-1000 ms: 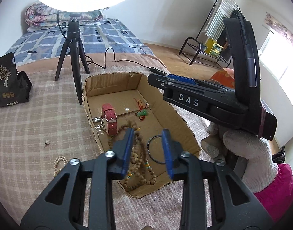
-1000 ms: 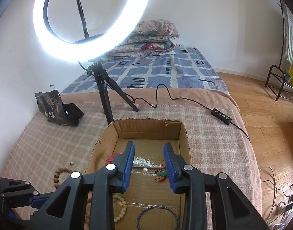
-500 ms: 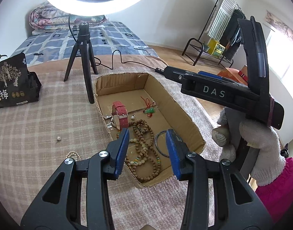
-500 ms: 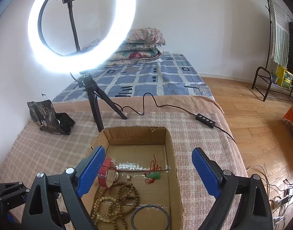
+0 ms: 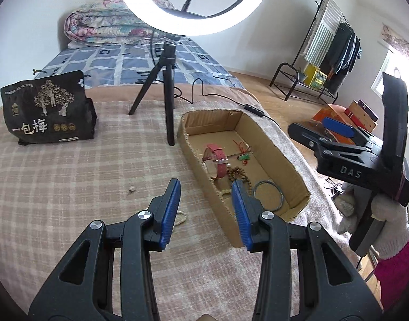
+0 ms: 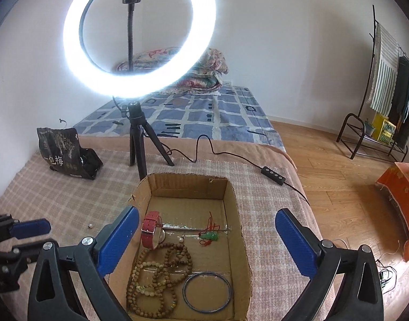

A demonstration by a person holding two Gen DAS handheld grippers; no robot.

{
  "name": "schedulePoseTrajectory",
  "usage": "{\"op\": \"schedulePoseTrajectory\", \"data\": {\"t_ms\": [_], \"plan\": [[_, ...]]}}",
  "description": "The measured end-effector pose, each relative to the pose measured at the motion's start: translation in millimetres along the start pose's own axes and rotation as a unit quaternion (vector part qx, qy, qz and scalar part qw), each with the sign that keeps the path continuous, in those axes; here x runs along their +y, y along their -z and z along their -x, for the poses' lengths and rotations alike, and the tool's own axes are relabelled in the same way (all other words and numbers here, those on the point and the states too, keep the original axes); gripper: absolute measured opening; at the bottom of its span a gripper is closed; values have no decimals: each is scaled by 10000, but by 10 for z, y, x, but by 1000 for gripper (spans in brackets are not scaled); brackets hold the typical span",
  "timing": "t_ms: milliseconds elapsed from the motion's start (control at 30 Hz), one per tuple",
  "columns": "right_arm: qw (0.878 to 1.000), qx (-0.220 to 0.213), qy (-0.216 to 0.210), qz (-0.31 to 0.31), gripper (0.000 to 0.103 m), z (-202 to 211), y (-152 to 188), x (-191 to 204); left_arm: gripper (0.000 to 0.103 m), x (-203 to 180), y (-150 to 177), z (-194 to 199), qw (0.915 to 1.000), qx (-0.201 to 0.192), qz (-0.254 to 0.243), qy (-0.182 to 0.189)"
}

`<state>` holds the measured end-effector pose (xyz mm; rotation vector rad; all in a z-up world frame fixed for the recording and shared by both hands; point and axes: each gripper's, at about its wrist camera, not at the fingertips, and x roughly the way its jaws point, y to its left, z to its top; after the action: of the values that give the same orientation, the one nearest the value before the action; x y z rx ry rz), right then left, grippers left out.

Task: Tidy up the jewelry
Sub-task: 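Withdraw the left tool from the box toward the pearl earring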

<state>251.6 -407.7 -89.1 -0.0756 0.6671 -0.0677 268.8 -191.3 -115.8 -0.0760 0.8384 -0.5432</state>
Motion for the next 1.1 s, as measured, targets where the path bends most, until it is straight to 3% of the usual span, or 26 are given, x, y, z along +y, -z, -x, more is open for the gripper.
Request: {"op": "schedulePoseTrajectory", "data": {"t_ms": [200, 700, 833, 933, 1100], "plan": [[9993, 99, -246, 276, 103, 130, 180, 226, 40, 462, 109, 77, 9995, 44, 80, -317], [9944, 153, -1044, 6, 101, 378, 551, 579, 40, 1154, 315, 144, 9978, 111, 267, -601], [9902, 254, -1370, 28, 92, 353, 672, 808, 39, 1203, 287, 58, 9988, 128, 183, -426], [9874, 407, -1530, 72, 87, 286, 780, 1032, 34, 1184, 245, -34, 9995, 171, 4, -278], [9843, 715, -1613, 99, 86, 88, 953, 1385, 34, 1214, 199, -246, 9993, 324, -183, -25]]}}
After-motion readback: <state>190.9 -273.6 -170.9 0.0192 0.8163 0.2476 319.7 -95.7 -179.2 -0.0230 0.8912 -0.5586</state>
